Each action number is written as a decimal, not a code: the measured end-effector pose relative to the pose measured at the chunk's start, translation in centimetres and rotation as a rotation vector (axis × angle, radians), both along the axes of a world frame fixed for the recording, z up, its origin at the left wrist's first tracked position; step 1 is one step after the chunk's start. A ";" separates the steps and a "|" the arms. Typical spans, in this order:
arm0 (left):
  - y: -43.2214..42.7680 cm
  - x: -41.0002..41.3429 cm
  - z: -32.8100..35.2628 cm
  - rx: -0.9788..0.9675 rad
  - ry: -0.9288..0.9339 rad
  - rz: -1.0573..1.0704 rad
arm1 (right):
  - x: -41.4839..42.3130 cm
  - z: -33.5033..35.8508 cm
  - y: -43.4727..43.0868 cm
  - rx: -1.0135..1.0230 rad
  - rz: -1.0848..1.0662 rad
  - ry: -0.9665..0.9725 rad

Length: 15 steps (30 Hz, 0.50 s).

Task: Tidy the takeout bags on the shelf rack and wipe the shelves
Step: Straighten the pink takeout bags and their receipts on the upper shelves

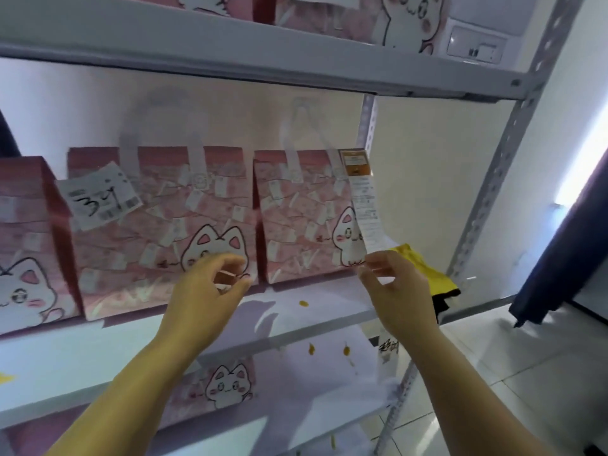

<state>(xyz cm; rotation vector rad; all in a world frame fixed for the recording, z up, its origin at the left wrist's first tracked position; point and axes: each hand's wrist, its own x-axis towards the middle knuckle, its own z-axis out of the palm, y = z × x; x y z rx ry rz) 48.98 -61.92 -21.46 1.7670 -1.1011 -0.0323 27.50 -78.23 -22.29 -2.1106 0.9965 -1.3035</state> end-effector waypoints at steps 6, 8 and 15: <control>-5.5 -2.4 -0.7 -0.039 -0.017 0.091 | -1.6 -0.2 -6.8 0.014 0.043 0.082; -7.2 -3.4 -0.9 -0.054 -0.012 0.104 | -1.9 -0.2 -8.9 0.013 0.058 0.096; -10.8 -5.8 -1.7 -0.045 0.014 0.128 | -1.5 -0.1 -14.0 0.204 0.187 0.225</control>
